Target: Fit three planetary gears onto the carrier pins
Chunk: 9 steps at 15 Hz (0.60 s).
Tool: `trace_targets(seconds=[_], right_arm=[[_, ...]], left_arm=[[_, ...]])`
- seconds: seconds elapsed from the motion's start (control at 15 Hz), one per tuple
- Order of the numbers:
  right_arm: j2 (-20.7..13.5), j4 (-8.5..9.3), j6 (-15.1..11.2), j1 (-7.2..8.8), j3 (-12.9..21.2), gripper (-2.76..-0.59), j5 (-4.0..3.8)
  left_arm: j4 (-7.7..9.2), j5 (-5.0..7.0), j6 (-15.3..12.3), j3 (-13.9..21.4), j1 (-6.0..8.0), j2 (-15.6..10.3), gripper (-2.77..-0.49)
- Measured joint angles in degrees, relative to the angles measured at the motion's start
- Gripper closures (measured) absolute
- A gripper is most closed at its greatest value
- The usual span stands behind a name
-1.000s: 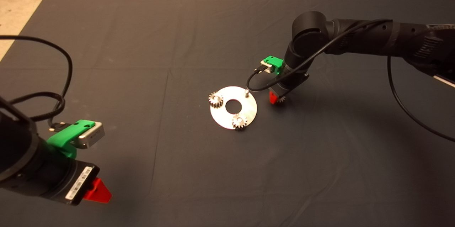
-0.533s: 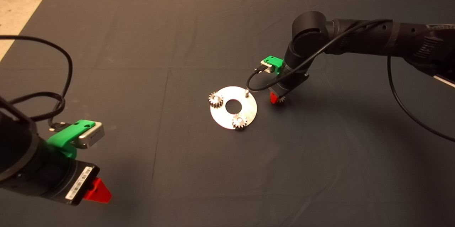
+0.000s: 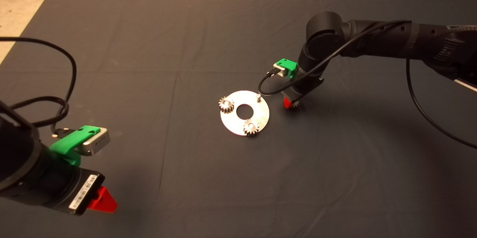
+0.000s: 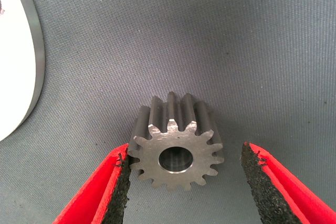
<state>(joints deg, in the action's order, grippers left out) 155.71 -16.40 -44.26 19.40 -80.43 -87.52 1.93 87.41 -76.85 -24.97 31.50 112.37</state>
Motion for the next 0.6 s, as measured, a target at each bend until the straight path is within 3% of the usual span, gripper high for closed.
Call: trace_targets(seconds=[0.47, 0.6], right_arm=[[0.0, 0.99, -0.4, 0.00, 0.0, -1.38, 0.01], [0.0, 1.22, -0.6, 0.00, 0.0, -1.24, 0.09]], left_arm=[[0.00, 0.00, 0.4, 0.0, -0.02, 0.0, -2.17], [0.02, 0.00, 0.9, 0.0, 0.00, 0.0, -2.17]])
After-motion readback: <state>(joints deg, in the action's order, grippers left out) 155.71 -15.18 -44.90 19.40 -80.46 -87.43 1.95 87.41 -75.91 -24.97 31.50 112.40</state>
